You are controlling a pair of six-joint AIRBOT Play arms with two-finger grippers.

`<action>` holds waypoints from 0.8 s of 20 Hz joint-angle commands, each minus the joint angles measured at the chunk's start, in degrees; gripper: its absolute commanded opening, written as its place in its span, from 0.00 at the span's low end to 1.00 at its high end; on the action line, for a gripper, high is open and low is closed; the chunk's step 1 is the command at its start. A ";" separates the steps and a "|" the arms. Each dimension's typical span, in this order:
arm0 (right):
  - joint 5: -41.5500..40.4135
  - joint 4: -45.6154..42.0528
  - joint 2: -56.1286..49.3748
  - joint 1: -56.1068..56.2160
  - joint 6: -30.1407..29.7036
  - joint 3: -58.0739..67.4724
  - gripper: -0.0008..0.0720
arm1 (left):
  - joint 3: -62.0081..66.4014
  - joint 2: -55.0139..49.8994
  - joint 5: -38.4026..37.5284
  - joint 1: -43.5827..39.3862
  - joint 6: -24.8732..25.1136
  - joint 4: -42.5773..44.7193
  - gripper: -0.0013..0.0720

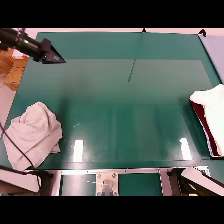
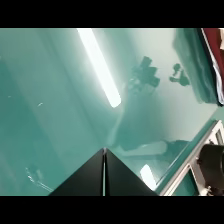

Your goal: Fold the shirts.

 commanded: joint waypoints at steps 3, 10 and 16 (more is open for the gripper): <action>-7.41 5.49 2.29 23.91 -2.75 -0.55 0.03 | -10.64 13.79 1.88 0.02 -1.25 6.43 0.05; -25.40 5.09 9.38 50.29 -7.67 -27.21 0.03 | -51.36 38.51 12.24 0.02 -1.25 14.14 0.05; -29.59 5.22 9.33 58.40 -7.65 -31.91 0.03 | -60.76 42.40 14.97 0.02 -1.25 14.21 0.05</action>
